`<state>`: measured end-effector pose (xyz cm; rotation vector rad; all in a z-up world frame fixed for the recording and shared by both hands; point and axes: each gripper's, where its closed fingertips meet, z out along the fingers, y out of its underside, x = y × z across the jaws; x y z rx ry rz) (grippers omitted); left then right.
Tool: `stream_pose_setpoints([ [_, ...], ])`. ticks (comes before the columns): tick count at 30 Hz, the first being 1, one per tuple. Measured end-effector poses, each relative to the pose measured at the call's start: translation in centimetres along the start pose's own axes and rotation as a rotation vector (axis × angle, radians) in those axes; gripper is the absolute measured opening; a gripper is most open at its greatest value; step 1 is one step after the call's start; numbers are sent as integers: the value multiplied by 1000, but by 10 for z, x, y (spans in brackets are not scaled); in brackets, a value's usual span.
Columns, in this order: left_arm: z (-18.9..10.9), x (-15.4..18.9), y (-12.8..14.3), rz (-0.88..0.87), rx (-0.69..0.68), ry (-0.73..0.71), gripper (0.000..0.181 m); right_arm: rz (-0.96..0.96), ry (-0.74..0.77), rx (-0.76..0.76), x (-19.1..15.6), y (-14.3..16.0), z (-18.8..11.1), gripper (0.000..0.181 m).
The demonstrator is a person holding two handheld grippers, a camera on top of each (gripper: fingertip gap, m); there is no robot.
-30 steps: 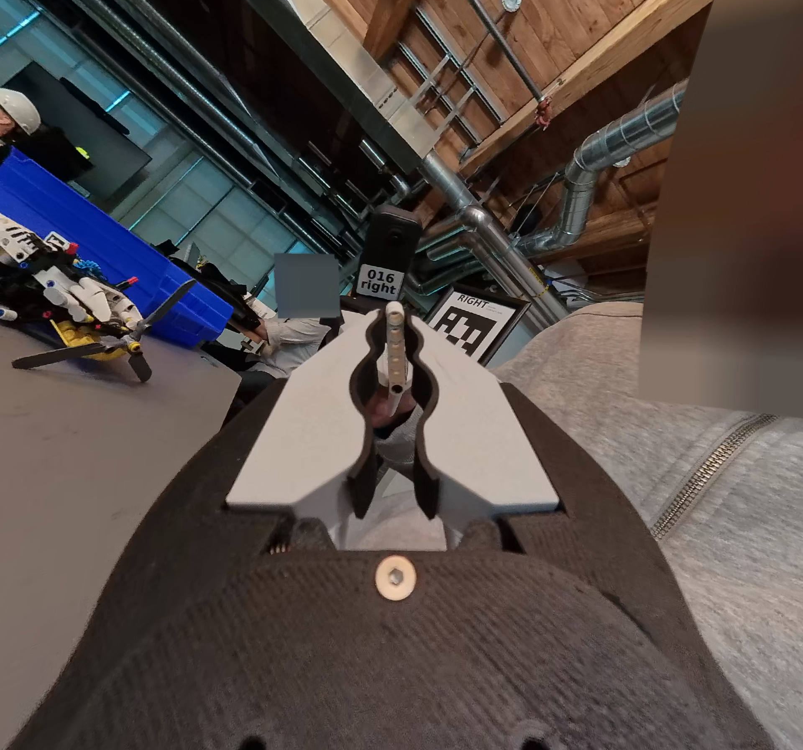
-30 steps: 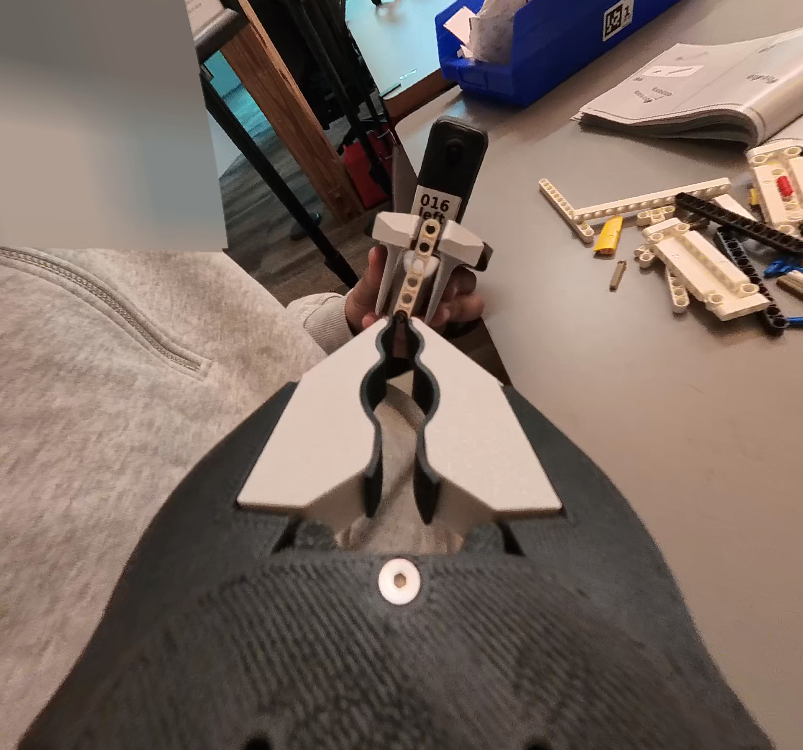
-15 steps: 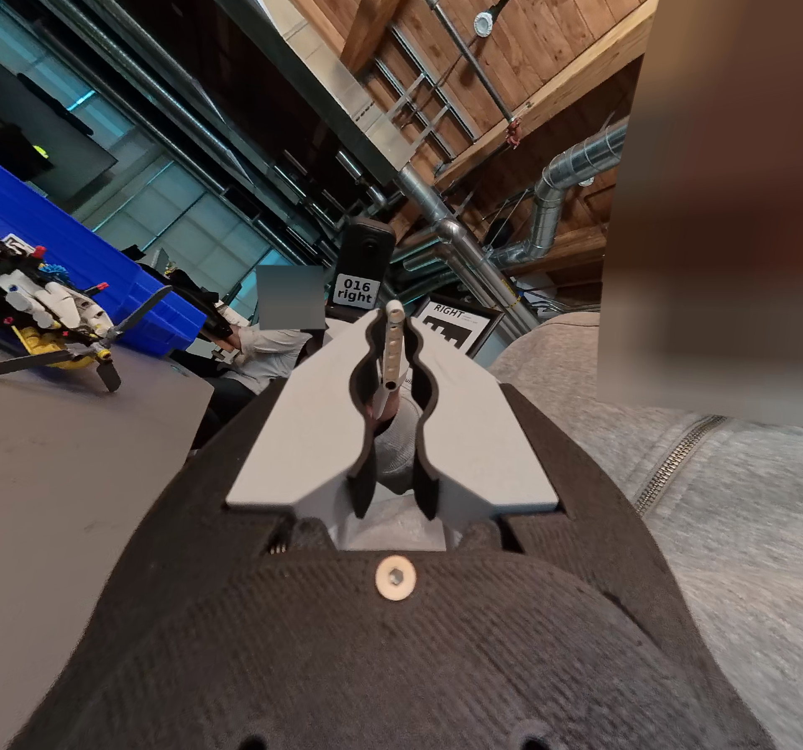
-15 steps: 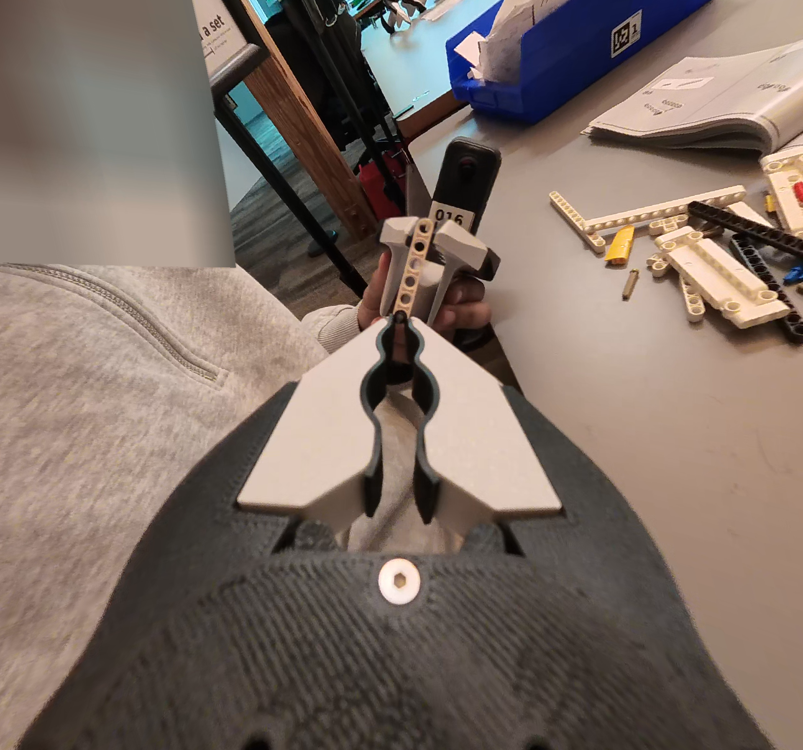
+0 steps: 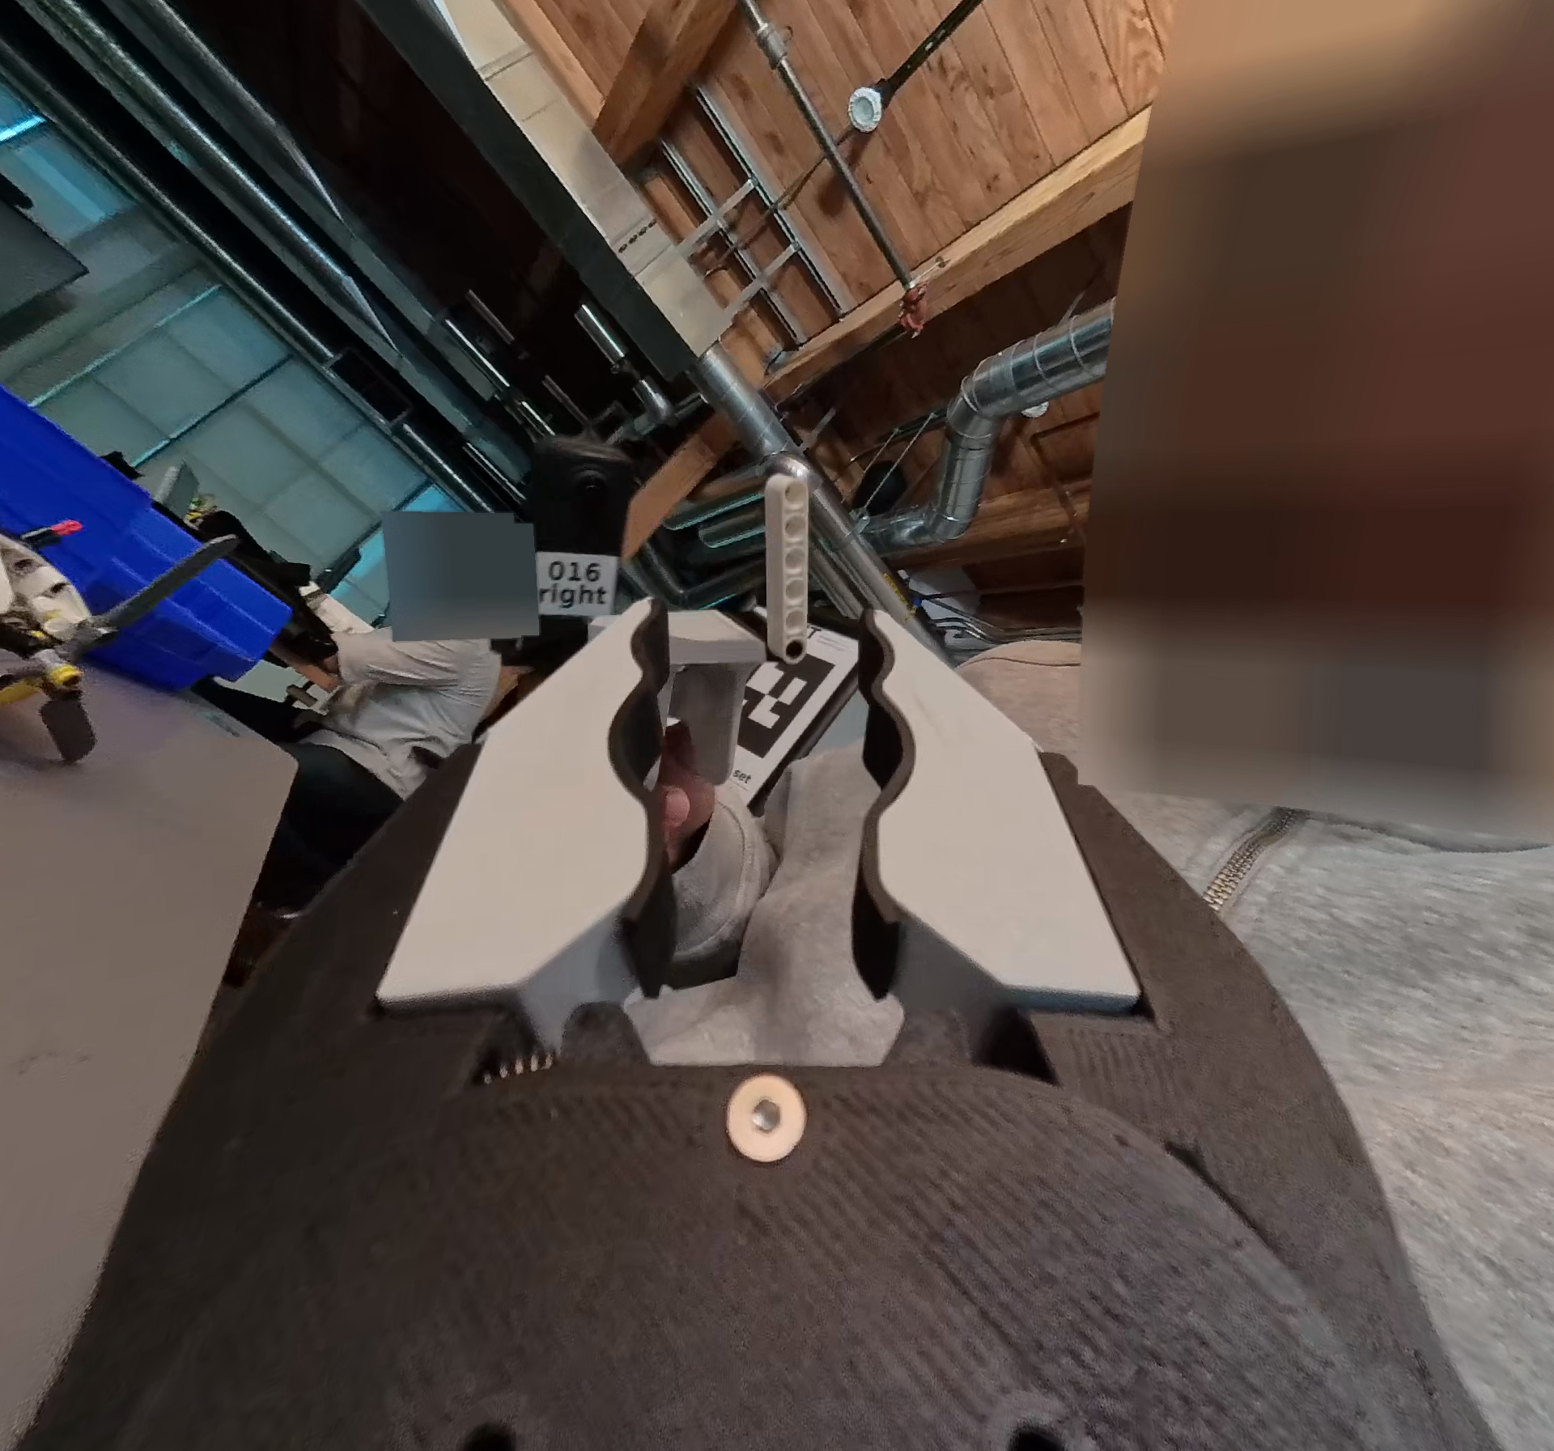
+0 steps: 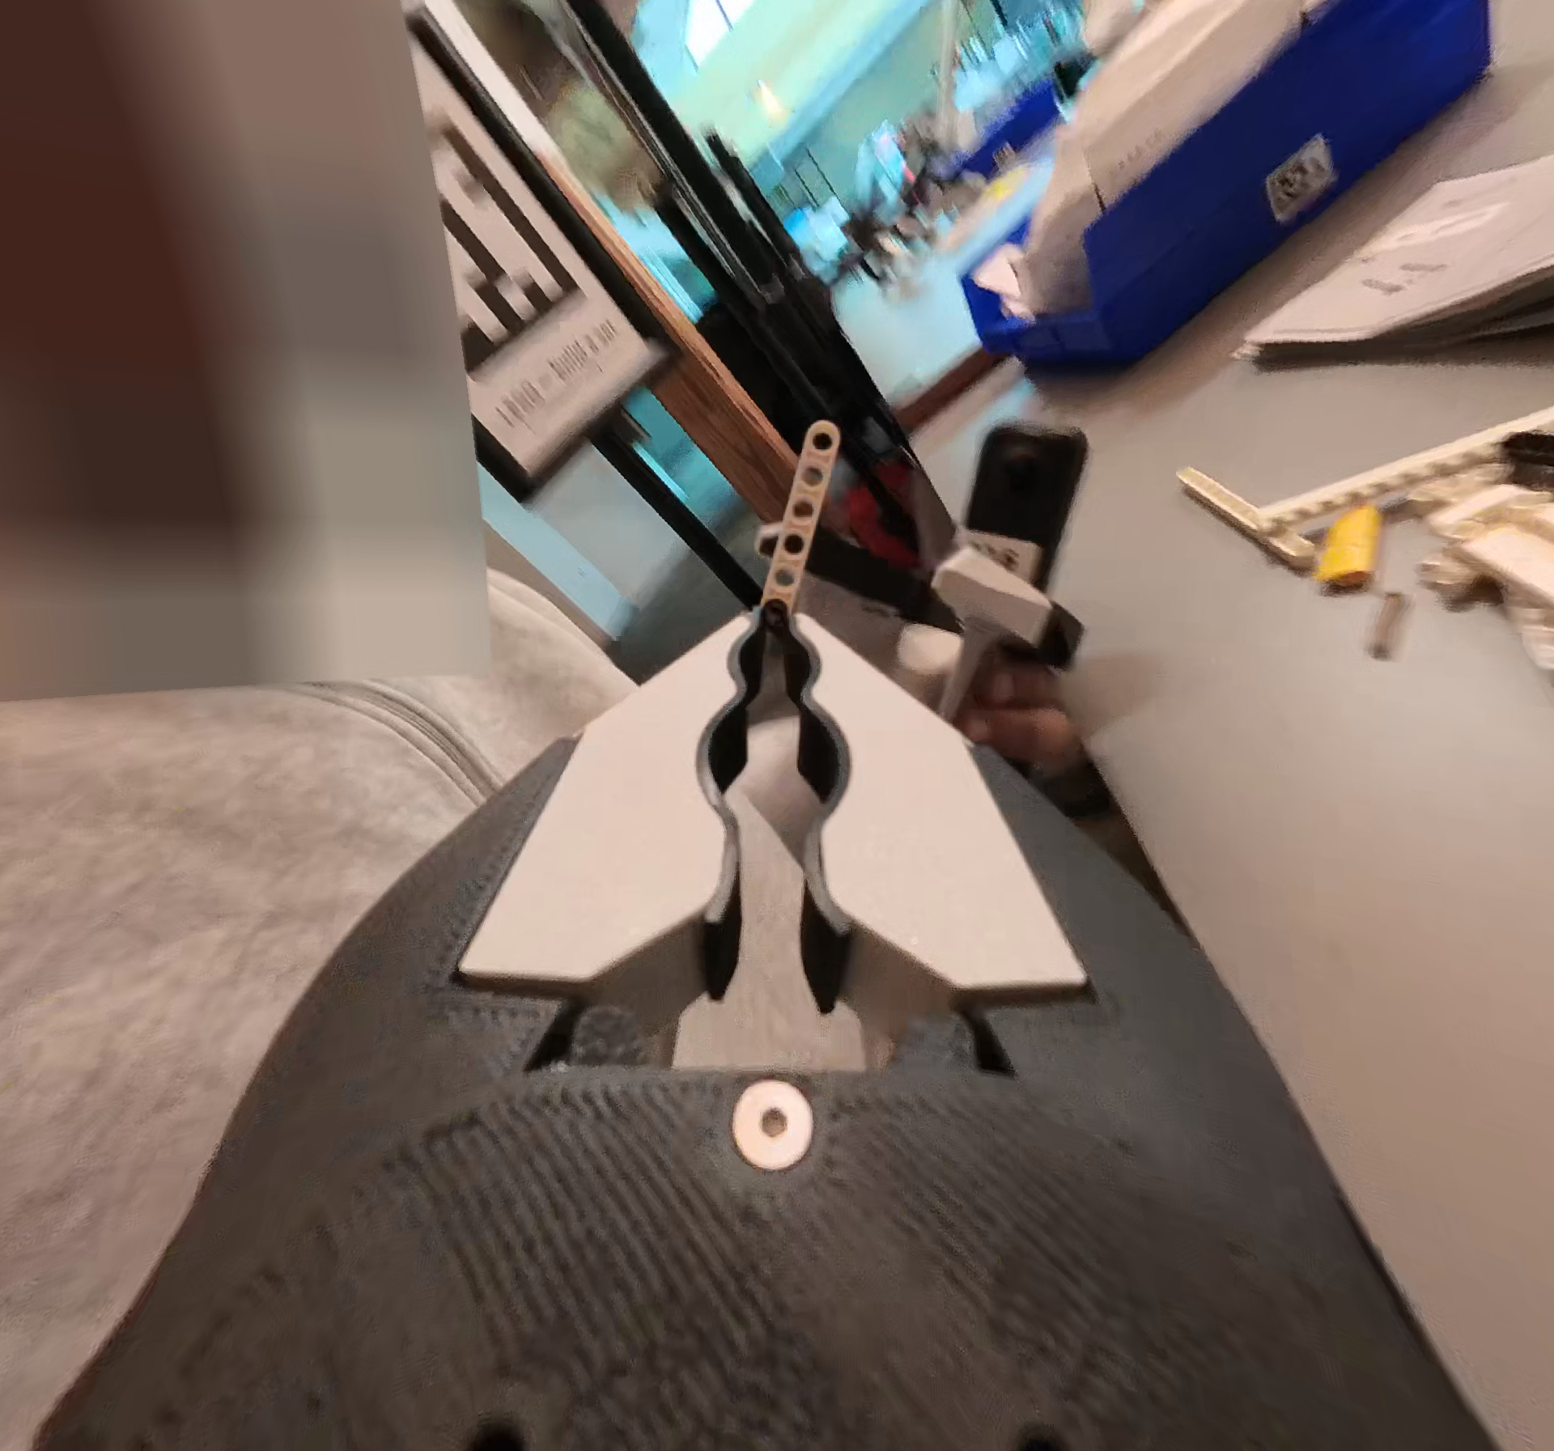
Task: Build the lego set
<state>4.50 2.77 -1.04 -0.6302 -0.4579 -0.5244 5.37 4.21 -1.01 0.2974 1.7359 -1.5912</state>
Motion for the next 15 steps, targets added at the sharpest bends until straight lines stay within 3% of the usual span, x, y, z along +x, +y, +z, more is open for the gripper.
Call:
stream_pose_setpoints([
  [1, 0, 1, 0, -6, 5, 9, 43, 33, -33, 30, -1, -2, 2, 2],
  [8, -2, 6, -5, 9, 32, 25, 39, 166, -145, 175, 4, -5, 17, 1],
  [15, -5, -5, -4, 85, 0, -75, 37, 35, 58, 141, 34, -5, 21, 1],
])
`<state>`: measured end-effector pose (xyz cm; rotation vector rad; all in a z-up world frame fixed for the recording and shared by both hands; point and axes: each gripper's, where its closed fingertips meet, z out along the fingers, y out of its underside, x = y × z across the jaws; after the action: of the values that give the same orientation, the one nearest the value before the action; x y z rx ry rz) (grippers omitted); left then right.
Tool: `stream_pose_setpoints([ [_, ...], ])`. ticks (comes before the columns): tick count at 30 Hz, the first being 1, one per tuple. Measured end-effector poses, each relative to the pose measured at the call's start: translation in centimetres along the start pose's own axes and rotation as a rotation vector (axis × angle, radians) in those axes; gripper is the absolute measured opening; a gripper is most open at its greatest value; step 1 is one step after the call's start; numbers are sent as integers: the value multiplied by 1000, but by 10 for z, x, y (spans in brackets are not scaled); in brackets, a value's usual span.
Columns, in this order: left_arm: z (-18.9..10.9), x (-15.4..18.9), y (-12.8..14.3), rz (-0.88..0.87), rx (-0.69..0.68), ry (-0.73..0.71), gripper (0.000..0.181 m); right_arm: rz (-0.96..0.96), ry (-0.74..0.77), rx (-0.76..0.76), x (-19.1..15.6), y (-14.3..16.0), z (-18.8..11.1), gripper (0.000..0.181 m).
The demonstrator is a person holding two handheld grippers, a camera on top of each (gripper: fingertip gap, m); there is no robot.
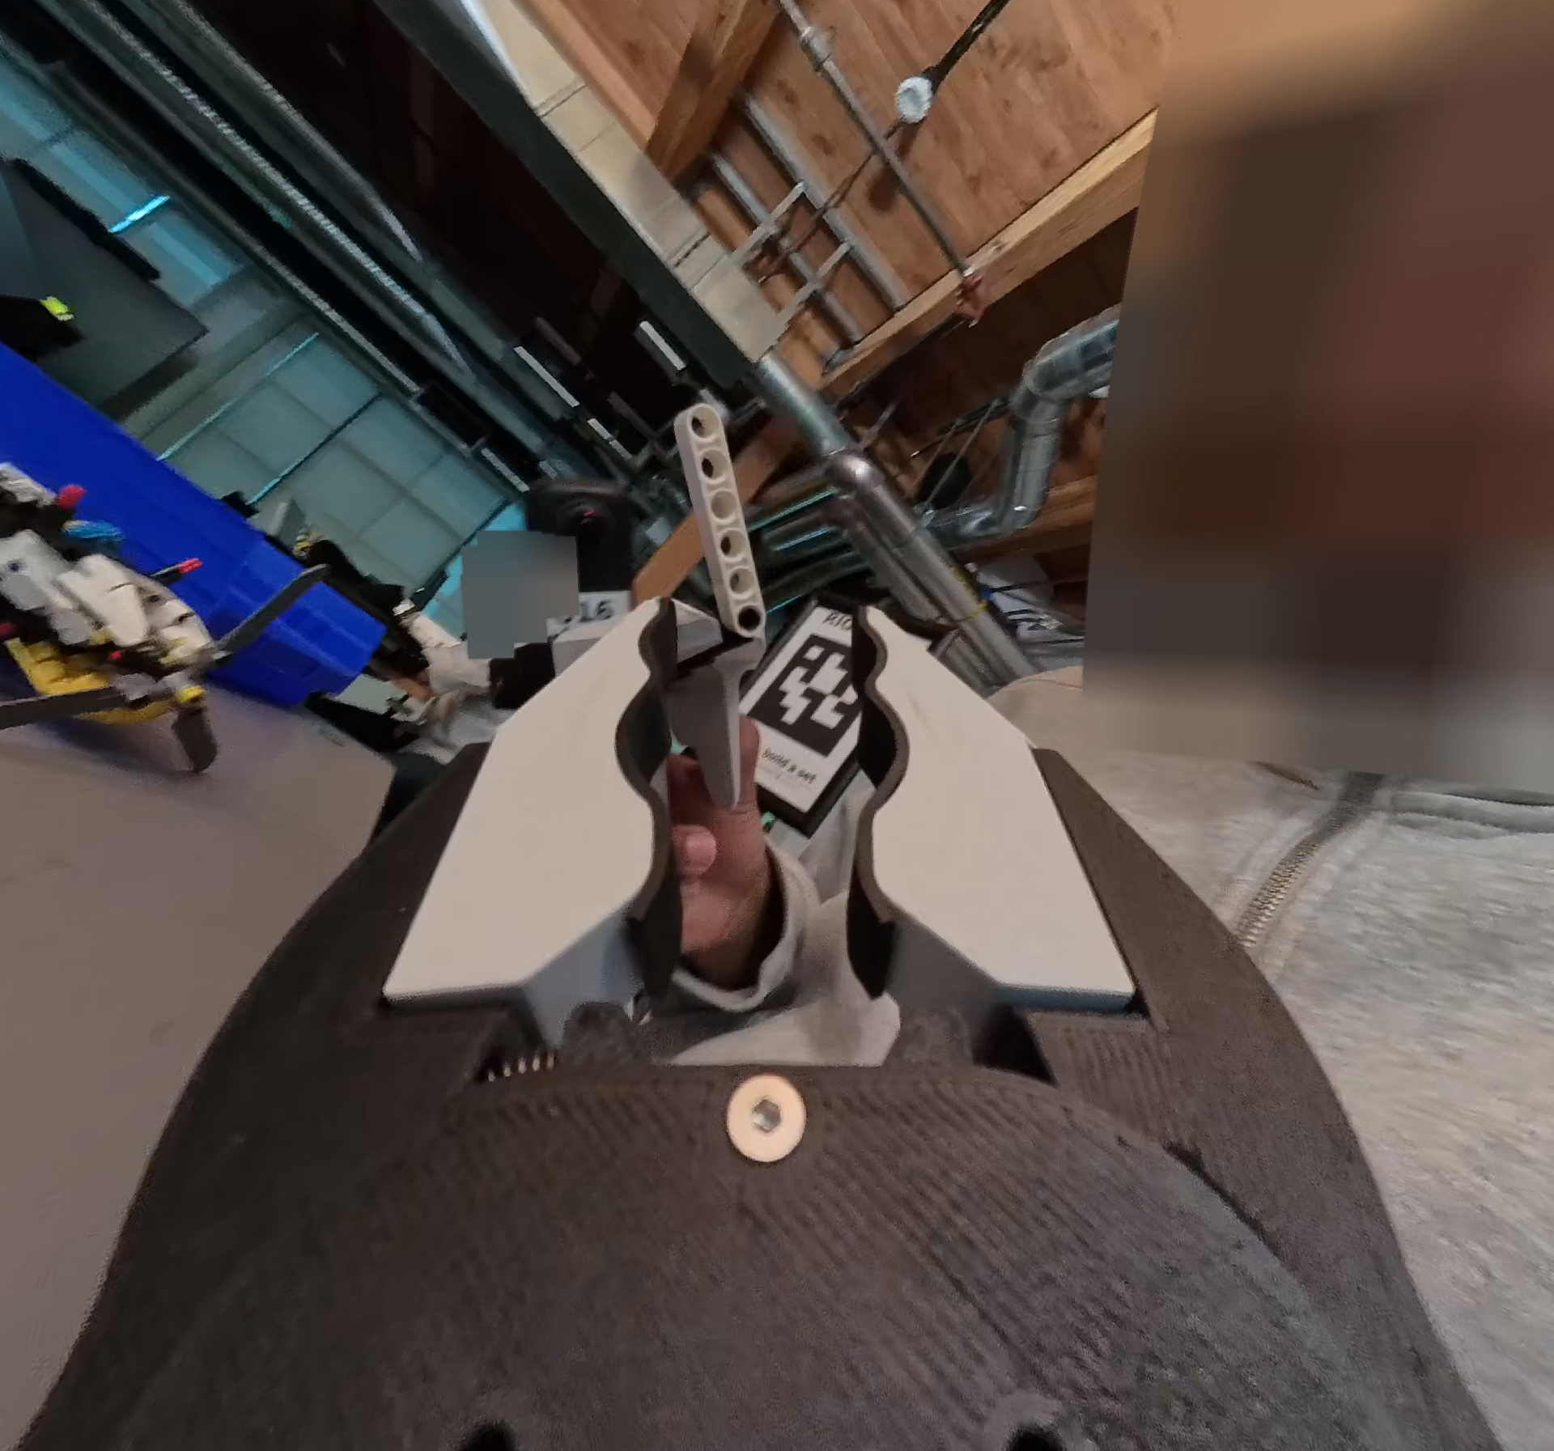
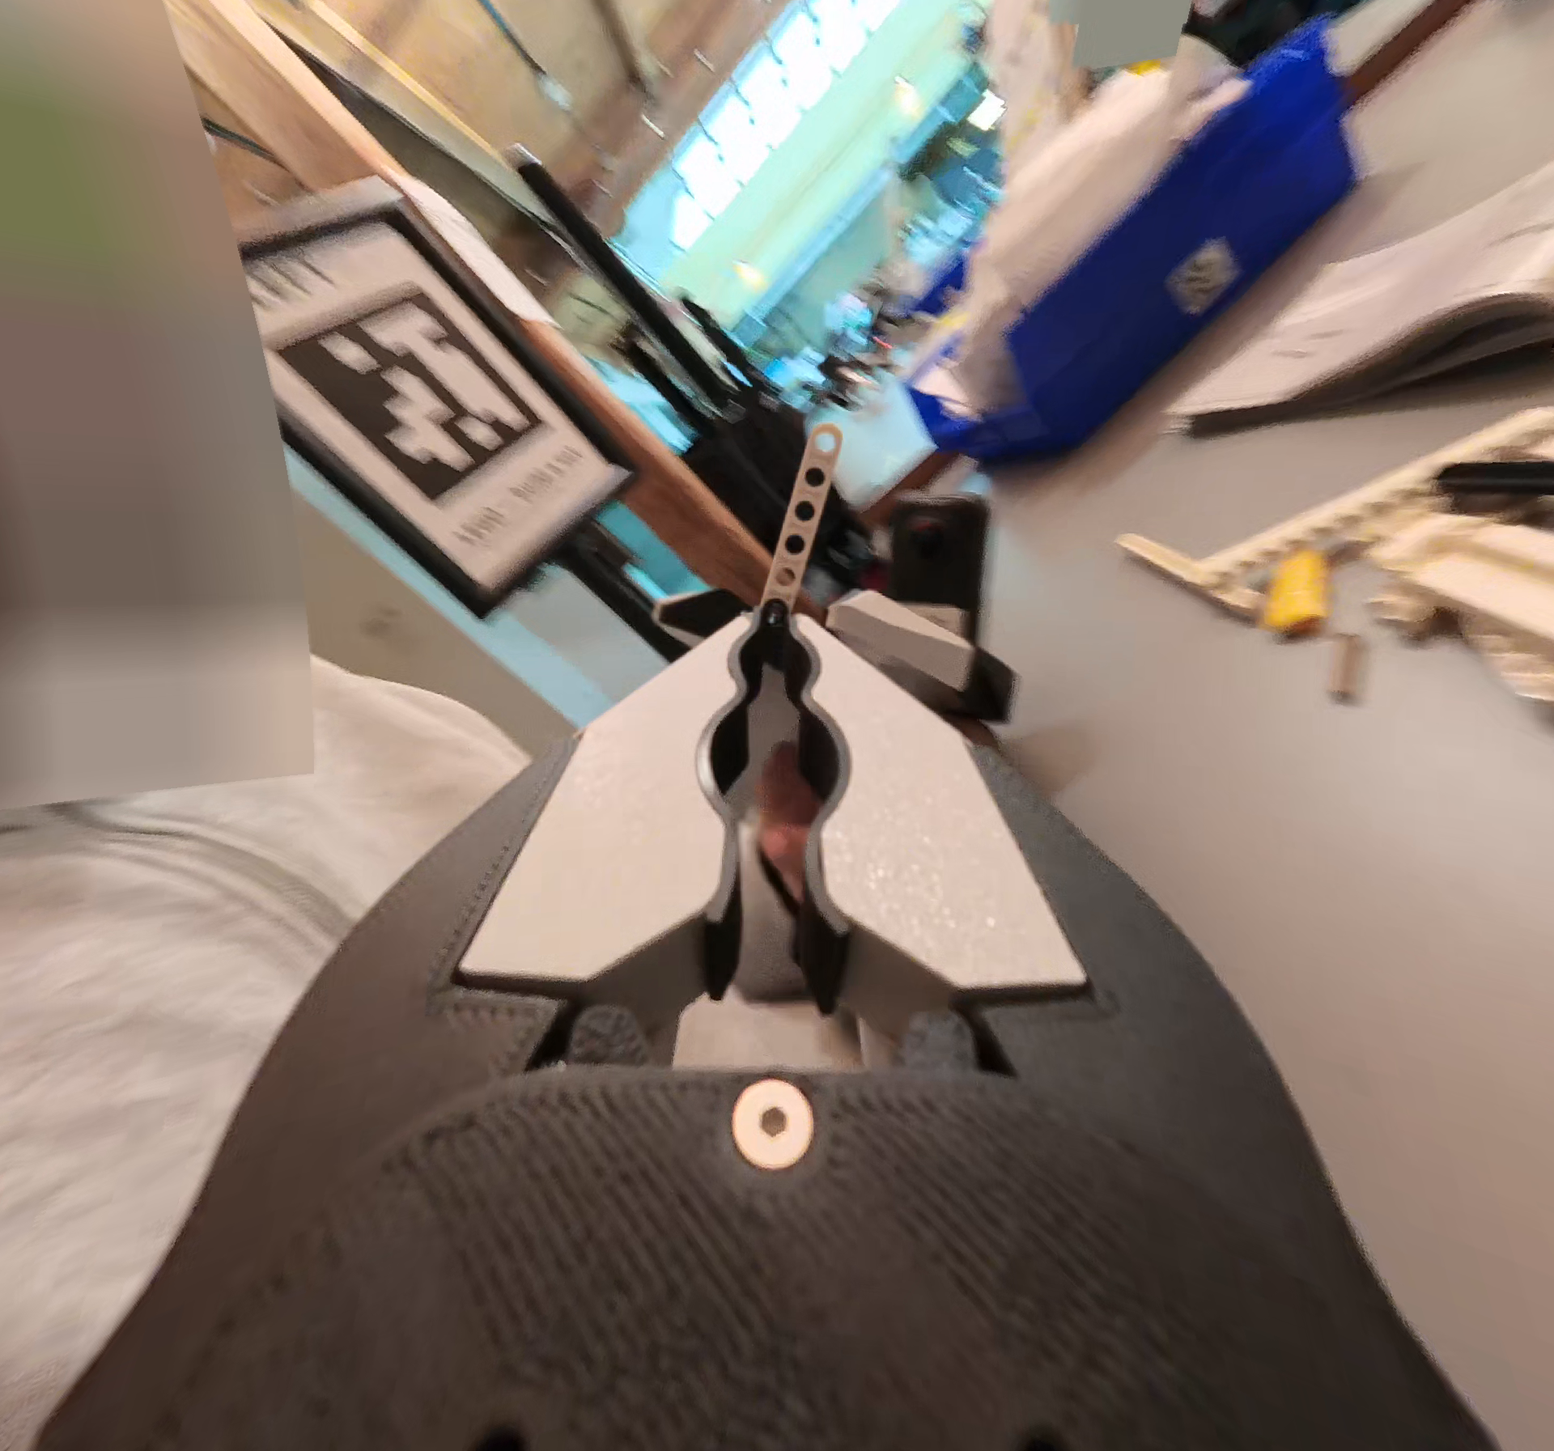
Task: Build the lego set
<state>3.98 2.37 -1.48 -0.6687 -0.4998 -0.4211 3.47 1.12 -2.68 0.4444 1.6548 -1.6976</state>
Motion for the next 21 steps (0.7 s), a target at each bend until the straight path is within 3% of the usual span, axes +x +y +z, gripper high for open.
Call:
stream_pose_setpoints([
  [5, -7, -19, 2, 38, -38, -130, 32, -170, 138, -190, 12, 13, -6, 1],
  [13, -14, -31, 4, 37, -88, -197, 29, -355, 229, -393, 23, 29, -17, 1],
  [17, -15, -36, 8, 55, -118, -229, 10, -398, 253, -464, 29, 35, -23, 2],
  [21, -14, -34, 8, 44, -114, -209, 8, -363, 207, -434, 24, 29, -25, 1],
])
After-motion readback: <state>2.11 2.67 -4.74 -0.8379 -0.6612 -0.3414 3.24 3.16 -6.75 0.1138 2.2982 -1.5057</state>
